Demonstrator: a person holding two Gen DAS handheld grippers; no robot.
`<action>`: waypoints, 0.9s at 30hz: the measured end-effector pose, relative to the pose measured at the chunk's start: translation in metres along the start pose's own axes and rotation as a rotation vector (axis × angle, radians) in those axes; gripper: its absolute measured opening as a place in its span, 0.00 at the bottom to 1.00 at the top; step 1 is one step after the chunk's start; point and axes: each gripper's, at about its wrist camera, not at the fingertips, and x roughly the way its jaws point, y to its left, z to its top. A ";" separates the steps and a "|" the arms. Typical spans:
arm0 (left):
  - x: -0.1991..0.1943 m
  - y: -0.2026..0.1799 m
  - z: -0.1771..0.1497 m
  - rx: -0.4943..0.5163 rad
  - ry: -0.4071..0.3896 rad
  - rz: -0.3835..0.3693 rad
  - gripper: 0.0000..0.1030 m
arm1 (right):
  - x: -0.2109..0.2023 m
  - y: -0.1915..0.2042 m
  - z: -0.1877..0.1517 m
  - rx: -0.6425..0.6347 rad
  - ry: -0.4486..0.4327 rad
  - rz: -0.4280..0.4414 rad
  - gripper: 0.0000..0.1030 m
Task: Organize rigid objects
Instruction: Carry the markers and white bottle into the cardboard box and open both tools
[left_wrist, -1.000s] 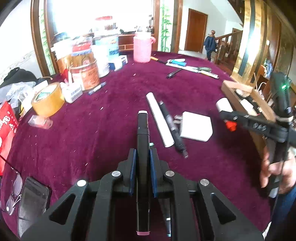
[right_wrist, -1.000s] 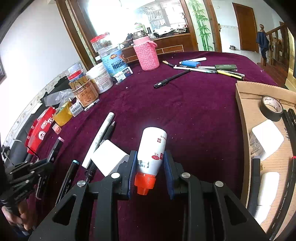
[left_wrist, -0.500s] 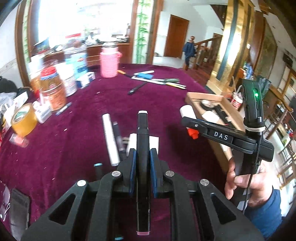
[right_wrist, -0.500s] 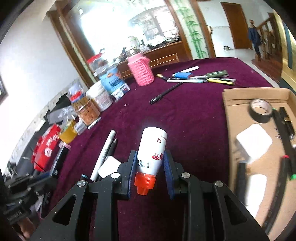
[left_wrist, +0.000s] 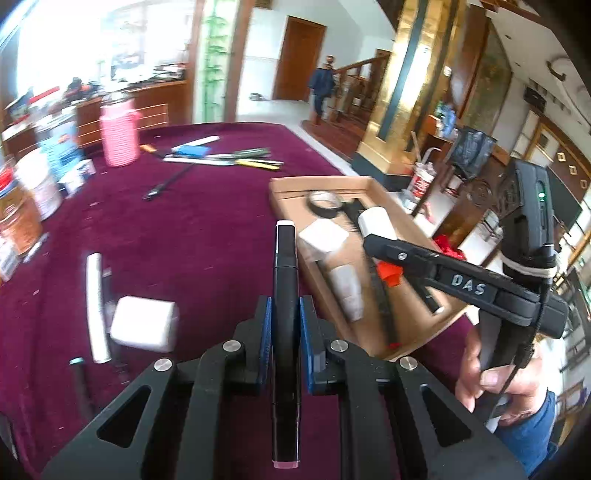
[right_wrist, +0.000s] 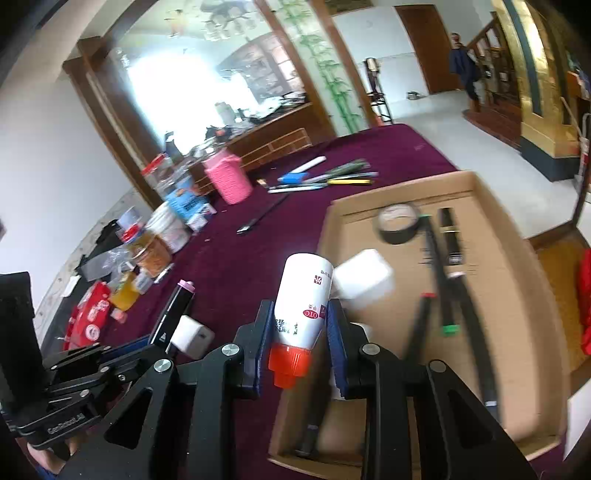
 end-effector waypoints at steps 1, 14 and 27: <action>0.004 -0.009 0.004 0.006 0.007 -0.013 0.12 | -0.003 -0.006 0.002 0.002 0.002 -0.014 0.24; 0.082 -0.067 0.039 -0.025 0.134 -0.134 0.12 | -0.022 -0.080 0.046 0.041 0.059 -0.184 0.24; 0.148 -0.081 0.056 -0.050 0.205 -0.090 0.12 | 0.021 -0.111 0.069 0.038 0.181 -0.262 0.24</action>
